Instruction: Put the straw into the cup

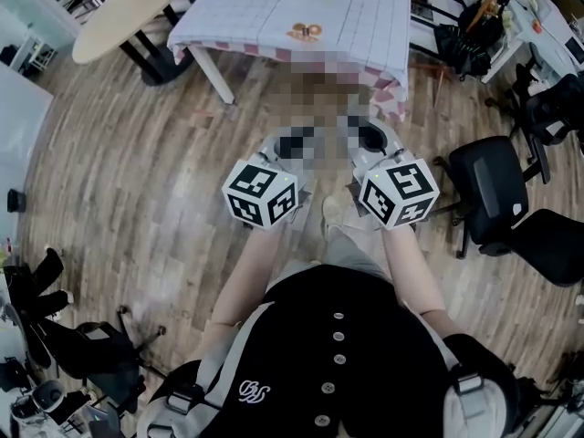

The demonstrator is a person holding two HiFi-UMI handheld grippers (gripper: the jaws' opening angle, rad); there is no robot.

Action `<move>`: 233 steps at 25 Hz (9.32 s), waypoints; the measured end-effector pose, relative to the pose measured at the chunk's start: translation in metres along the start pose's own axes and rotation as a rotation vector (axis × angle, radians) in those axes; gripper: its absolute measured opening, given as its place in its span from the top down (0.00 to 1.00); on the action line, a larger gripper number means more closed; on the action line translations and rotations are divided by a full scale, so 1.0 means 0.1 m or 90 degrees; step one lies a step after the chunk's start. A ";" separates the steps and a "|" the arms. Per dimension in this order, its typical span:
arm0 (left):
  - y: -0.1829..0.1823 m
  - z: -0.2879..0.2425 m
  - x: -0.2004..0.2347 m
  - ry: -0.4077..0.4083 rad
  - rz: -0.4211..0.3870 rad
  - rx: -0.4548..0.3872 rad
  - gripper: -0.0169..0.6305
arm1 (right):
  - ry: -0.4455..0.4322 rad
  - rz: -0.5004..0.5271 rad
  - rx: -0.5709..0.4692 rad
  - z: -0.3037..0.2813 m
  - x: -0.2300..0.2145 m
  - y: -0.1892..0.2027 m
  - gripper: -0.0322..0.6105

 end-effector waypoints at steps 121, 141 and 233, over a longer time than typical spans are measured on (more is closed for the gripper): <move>-2.02 -4.74 6.11 0.020 0.168 0.036 0.99 | -0.009 0.004 0.100 -6.76 -4.64 -1.76 0.93; -1.61 -4.98 6.37 -0.025 0.211 0.088 0.99 | 0.016 0.068 0.209 -7.04 -4.91 -1.07 0.93; -2.12 -3.92 4.92 0.126 0.098 0.004 0.99 | 0.028 0.013 0.074 -5.37 -3.61 -1.65 0.96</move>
Point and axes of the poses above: the fingertips, and each gripper's own axes: z backward along the fingers, x to its left, y out of its underside, the point moved 3 cm from there along z, backward along the fingers, and after that the axes turned 12 degrees about x, right-handed, at the moved point
